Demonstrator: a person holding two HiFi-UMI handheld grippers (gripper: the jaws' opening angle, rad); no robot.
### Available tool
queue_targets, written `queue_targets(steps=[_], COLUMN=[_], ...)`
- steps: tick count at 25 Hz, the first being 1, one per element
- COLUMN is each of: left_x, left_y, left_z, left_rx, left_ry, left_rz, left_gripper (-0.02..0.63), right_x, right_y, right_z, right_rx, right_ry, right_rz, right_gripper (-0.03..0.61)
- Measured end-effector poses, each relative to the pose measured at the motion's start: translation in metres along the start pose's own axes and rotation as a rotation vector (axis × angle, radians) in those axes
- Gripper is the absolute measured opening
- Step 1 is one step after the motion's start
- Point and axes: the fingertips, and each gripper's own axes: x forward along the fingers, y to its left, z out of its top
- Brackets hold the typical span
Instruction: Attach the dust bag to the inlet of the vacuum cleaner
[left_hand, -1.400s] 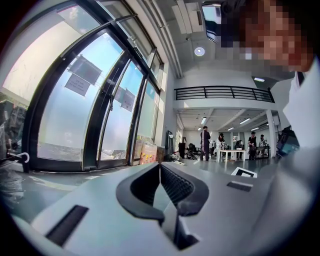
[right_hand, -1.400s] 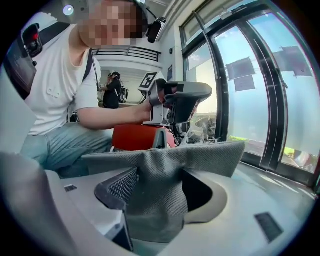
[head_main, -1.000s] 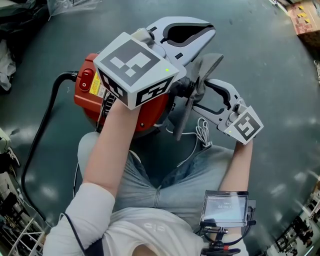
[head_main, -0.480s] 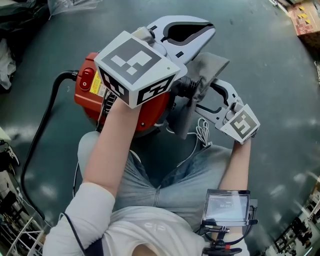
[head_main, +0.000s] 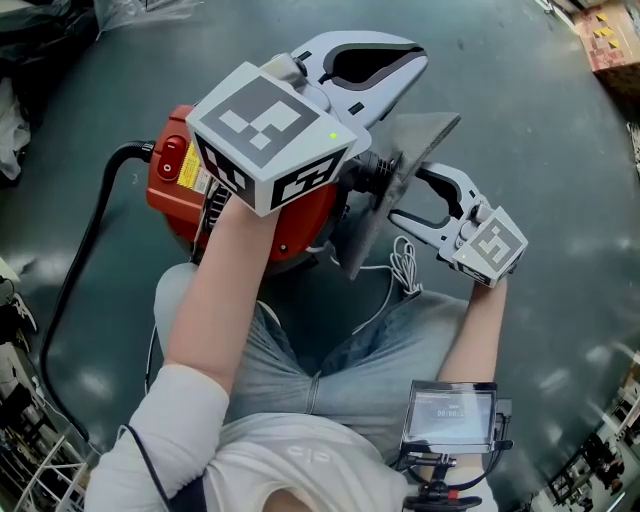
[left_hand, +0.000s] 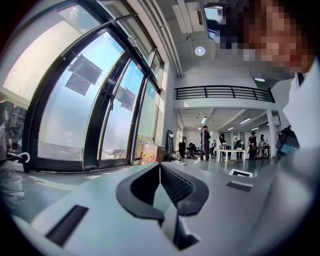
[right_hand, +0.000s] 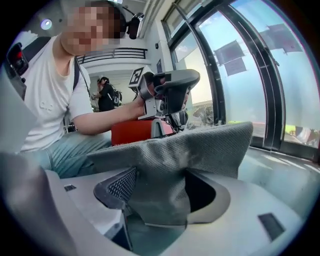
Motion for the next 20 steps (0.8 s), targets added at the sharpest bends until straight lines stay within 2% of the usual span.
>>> queue_targets(steps=[5,12,18,20], left_x=[-0.001,0.002,0.003,0.002], left_y=[-0.001,-0.004,-0.003,-0.003], left_z=[0.000,0.001,0.000,0.000], left_rx=[0.001,-0.002,-0.005,-0.009], left_ry=[0.002,0.006,0.018,0.021], left_rz=[0.002,-0.013,0.003,0.000], left_gripper=[0.015,0.015,0.015,0.015], right_x=[0.013,0.014,-0.021,-0.024], right_y=[0.006,0.008,-0.005,0.000], right_z=[0.011,0.013,0.017,0.014], right_rx=[-0.093,-0.082,-0.037,-0.017], right_ry=[0.032,0.048,-0.016,0.016], right_rz=[-0.034,-0.065,-0.079,-0.077], right_gripper=[0.302,0.302,0.301,0.301])
